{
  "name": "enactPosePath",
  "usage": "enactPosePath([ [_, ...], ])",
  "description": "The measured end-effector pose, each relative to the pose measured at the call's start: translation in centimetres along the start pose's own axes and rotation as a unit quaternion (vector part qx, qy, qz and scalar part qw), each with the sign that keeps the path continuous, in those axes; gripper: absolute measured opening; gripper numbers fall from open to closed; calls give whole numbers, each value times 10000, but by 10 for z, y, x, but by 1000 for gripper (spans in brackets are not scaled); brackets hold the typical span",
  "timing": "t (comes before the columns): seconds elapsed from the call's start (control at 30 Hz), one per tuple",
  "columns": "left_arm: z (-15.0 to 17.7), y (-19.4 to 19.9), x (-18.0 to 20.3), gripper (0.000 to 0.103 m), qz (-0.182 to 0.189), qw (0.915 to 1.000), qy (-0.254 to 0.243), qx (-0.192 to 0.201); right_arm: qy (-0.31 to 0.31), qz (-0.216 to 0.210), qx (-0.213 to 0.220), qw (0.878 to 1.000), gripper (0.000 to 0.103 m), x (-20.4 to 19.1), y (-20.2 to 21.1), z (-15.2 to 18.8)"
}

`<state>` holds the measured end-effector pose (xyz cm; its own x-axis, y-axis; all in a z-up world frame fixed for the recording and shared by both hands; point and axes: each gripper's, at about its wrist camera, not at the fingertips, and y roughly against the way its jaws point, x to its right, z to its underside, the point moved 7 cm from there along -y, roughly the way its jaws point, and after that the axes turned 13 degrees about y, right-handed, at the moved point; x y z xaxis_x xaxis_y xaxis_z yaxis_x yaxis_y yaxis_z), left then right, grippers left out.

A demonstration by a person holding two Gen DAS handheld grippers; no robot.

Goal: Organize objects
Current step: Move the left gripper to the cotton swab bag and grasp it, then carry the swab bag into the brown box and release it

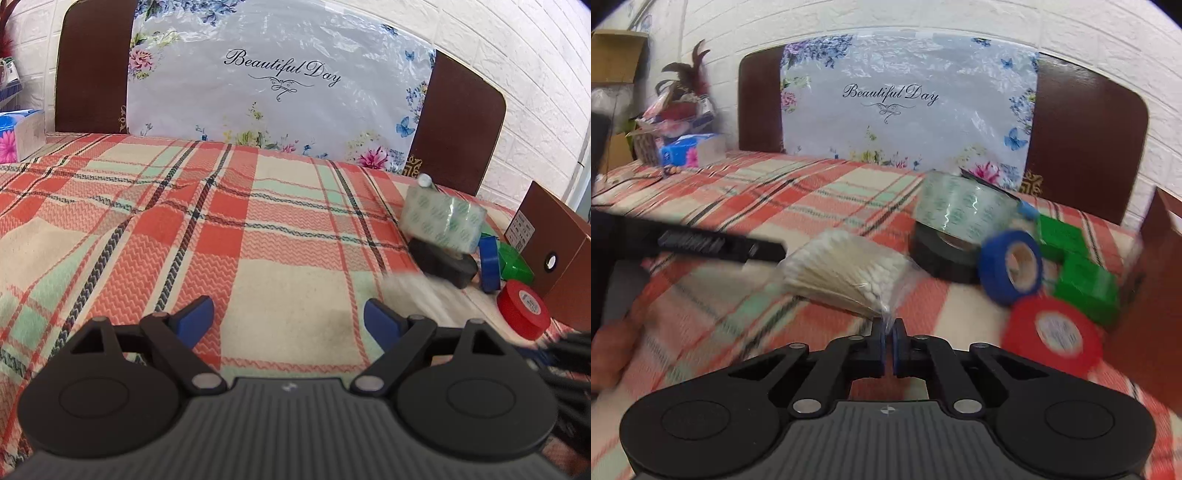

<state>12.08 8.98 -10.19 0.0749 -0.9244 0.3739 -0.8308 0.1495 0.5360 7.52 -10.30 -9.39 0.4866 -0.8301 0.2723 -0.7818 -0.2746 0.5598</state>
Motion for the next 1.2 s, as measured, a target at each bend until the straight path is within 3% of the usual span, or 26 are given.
enactPosePath([
  [0.1, 2, 1, 3, 93, -10, 9999, -76, -104, 47, 64, -66, 9999, 2, -1, 34, 24],
  [0.17, 2, 6, 4, 93, 2, 9997, -12, -241, 52, -14, -38, 10000, 8, 1, 51, 36],
  [0.27, 6, 23, 10, 93, 416, 9949, 611, -684, -143, -314, 13, 9994, 34, 7, 64, 42],
  [0.33, 12, 33, 24, 93, 837, 9867, 869, -1092, -524, -633, 139, 9965, 75, 11, 66, 40],
  [0.37, 14, 38, 34, 93, 963, 9842, 856, -1218, -673, -696, 236, 9950, 79, 14, 65, 37],
  [0.5, 32, 36, 74, 93, 1134, 9784, 477, -1661, -862, -733, 256, 9932, 79, 18, 37, 27],
  [0.57, 47, 23, 88, 92, 1011, 9764, 197, -1897, -812, -745, 105, 9939, 68, 16, 19, 24],
  [0.63, 52, 21, 105, 68, 927, 9800, -340, -1729, -654, -782, 160, 9947, 26, 10, 16, 17],
  [0.67, 51, 21, 113, 57, 1001, 9772, -388, -1831, -665, -628, 162, 9957, 26, 12, 18, 16],
  [0.73, 44, 21, 125, 55, 1038, 9766, -398, -1843, -735, -454, 324, 9957, 22, 24, 27, 15],
  [0.93, -3, 44, 209, 54, 2035, 9683, -901, -1136, -646, 868, 1332, 9852, 21, 90, 90, -9],
  [1.1, -17, 25, 293, 55, 2587, 9511, -1375, -976, -877, 1811, 1410, 9693, 22, 159, 109, -5],
  [1.13, -14, 17, 306, 57, 2644, 9481, -1458, -995, -960, 2003, 1358, 9655, 26, 171, 108, -1],
  [1.17, -9, 7, 317, 70, 2605, 9475, -1557, -1002, -1024, 2224, 1250, 9615, 33, 183, 103, 6],
  [1.2, -4, -4, 324, 84, 2412, 9509, -1699, -936, -1057, 2430, 979, 9593, 64, 192, 96, 15],
])
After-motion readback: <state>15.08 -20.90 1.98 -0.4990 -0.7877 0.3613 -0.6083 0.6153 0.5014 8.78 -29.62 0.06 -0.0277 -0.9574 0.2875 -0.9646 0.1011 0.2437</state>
